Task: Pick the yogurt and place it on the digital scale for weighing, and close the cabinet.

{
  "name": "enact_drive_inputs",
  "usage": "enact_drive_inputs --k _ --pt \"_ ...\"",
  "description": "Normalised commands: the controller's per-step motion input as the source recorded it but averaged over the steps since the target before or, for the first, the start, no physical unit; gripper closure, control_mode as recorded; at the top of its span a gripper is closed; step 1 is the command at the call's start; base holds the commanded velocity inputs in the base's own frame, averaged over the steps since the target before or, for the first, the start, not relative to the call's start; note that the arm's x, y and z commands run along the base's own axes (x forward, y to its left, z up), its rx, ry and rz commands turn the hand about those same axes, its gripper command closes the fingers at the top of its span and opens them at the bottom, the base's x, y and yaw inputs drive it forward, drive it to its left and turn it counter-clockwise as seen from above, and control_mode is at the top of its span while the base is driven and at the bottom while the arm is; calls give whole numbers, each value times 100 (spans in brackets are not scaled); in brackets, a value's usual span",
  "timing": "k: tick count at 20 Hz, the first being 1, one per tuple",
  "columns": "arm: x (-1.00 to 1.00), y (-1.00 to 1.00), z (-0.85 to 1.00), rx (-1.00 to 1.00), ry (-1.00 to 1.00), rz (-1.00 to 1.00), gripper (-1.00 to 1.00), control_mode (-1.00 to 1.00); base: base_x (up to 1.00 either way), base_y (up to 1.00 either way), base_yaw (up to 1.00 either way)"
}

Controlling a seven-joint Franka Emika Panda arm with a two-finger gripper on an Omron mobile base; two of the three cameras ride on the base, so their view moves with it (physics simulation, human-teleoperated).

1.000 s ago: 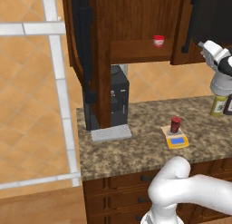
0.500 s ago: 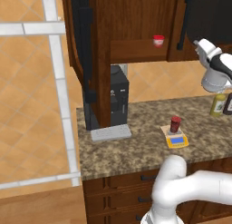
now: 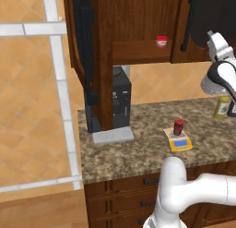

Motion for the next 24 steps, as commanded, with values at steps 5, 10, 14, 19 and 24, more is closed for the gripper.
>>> enact_drive_inputs --k 5,10,14,19,24 --pt "-65 -62 100 -8 -19 -4 -100 -100 0 0 0" --pt "-99 -45 95 -12 1 0 -100 -100 0 0 0" --pt "-100 19 57 -5 31 2 -100 -100 0 0 0" --pt "-100 99 0 0 63 26 -100 -100 0 0 0" --pt "-94 100 -16 -3 39 42 -100 -100 0 0 0"
